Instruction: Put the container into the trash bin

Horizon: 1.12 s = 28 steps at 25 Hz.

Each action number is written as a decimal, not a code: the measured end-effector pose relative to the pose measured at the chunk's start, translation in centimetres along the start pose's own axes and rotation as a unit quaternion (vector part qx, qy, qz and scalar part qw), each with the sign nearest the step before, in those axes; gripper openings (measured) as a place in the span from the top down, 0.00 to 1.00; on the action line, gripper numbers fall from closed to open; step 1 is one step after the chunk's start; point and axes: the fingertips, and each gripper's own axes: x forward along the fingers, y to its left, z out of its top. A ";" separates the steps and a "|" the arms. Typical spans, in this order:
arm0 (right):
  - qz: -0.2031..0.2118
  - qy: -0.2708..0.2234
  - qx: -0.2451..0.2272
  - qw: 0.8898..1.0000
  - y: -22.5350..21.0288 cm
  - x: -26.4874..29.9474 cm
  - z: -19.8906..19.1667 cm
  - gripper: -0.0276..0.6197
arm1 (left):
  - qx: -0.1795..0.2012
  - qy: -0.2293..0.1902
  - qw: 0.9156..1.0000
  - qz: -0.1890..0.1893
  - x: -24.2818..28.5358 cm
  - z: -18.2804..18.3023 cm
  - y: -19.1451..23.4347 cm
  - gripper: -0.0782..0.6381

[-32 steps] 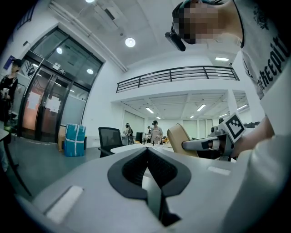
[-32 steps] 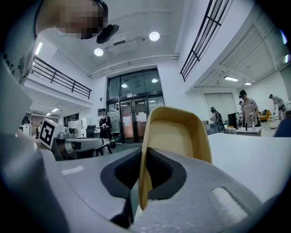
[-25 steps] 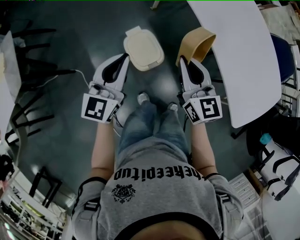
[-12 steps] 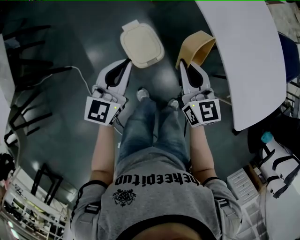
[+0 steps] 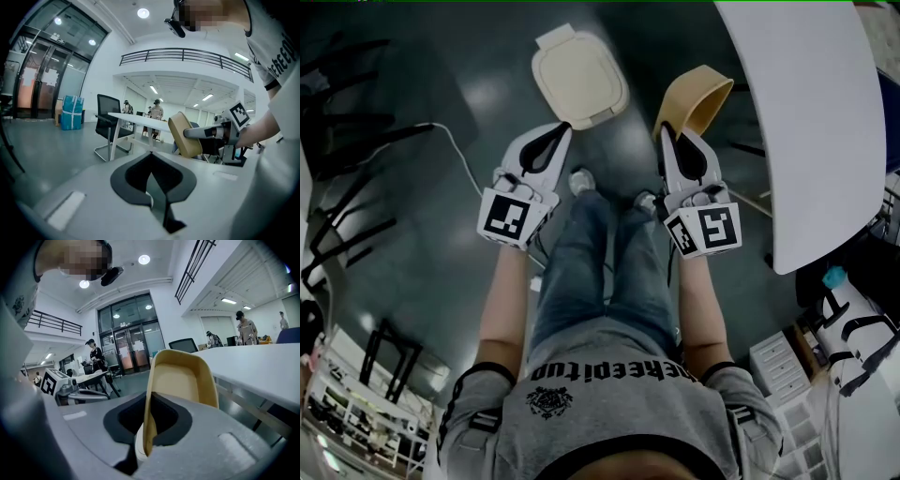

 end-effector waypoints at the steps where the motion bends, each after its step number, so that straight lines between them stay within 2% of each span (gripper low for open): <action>1: 0.001 0.003 0.001 1.000 -0.1 0.1 -0.5 0.93 | 0.001 0.008 1.000 -0.001 0.4 -1.0 -0.1 0.88; 6: 0.010 0.014 -0.002 1.000 -0.3 0.1 -2.4 0.93 | 0.009 0.051 0.999 -0.010 2.2 -5.6 -1.1 0.88; 11: 0.017 0.023 0.001 1.000 -0.6 0.0 -4.1 0.93 | -0.007 0.102 0.995 -0.012 3.9 -11.0 -1.7 0.88; 18: 0.014 0.029 0.016 0.999 -1.1 -0.8 -6.1 0.94 | -0.012 0.149 0.989 -0.016 6.1 -16.6 -2.3 0.88; 28: 0.015 0.038 0.035 0.999 -1.6 -1.5 -8.8 0.93 | 0.005 0.225 0.974 0.017 9.0 -24.0 -0.9 0.89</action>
